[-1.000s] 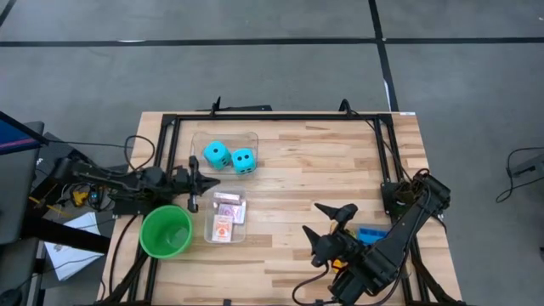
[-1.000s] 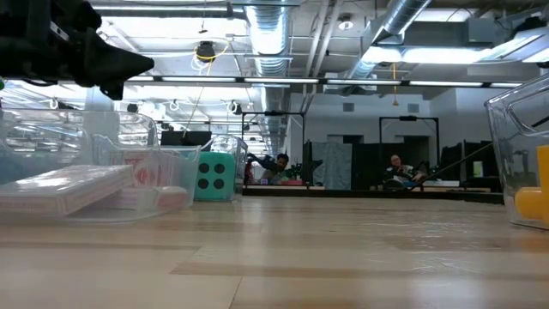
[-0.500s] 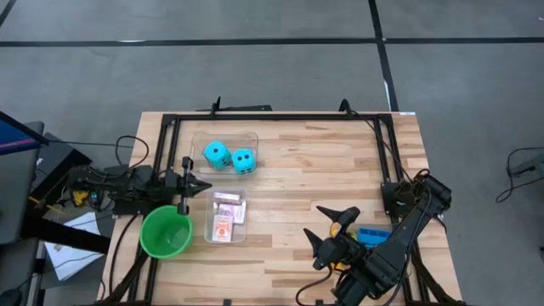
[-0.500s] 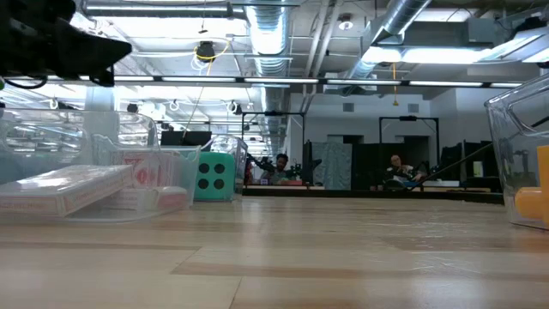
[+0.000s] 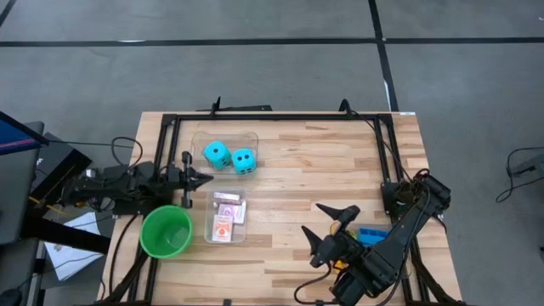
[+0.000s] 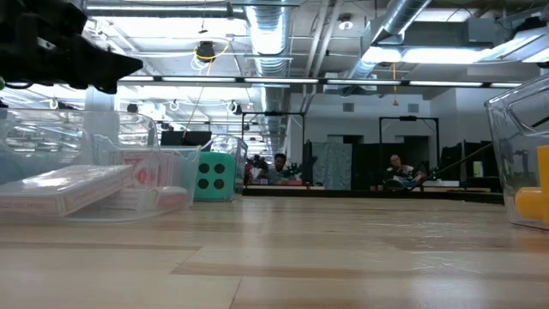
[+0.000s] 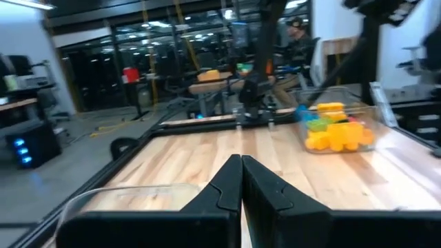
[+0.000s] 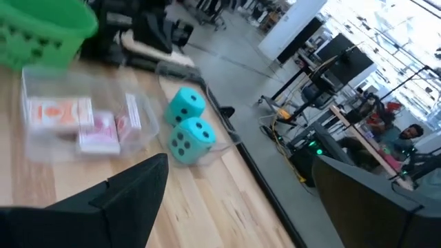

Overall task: Pick & Place Toys
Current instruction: Return to Home Position

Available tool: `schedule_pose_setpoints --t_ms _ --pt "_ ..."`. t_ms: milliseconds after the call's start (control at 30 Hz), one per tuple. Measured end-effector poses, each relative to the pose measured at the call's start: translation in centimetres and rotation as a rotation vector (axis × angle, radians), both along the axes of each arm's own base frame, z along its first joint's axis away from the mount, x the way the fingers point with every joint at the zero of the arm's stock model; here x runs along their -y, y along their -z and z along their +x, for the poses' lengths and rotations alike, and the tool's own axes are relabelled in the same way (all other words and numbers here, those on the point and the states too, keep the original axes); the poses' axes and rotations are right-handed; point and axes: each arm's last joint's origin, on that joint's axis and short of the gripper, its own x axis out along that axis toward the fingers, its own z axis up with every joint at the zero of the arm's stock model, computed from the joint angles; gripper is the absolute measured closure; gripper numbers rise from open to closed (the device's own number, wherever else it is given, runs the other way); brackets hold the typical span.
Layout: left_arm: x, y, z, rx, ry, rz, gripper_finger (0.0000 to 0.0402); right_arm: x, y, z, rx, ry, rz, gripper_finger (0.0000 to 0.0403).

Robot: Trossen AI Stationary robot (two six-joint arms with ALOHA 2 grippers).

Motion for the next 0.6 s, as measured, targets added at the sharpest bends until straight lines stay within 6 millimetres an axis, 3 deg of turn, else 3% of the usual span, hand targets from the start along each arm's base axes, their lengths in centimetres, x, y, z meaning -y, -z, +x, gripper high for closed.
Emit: schedule_pose_setpoints --t_ms 367,600 --pt "-0.4 0.5 0.4 -0.055 -0.041 -0.102 0.0397 3.3 0.0 3.3 0.131 0.149 0.112 0.0057" --pt "-0.4 1.0 0.8 -0.111 -0.044 -0.105 0.0398 4.1 -0.4 6.4 0.142 0.155 0.115 0.0112"
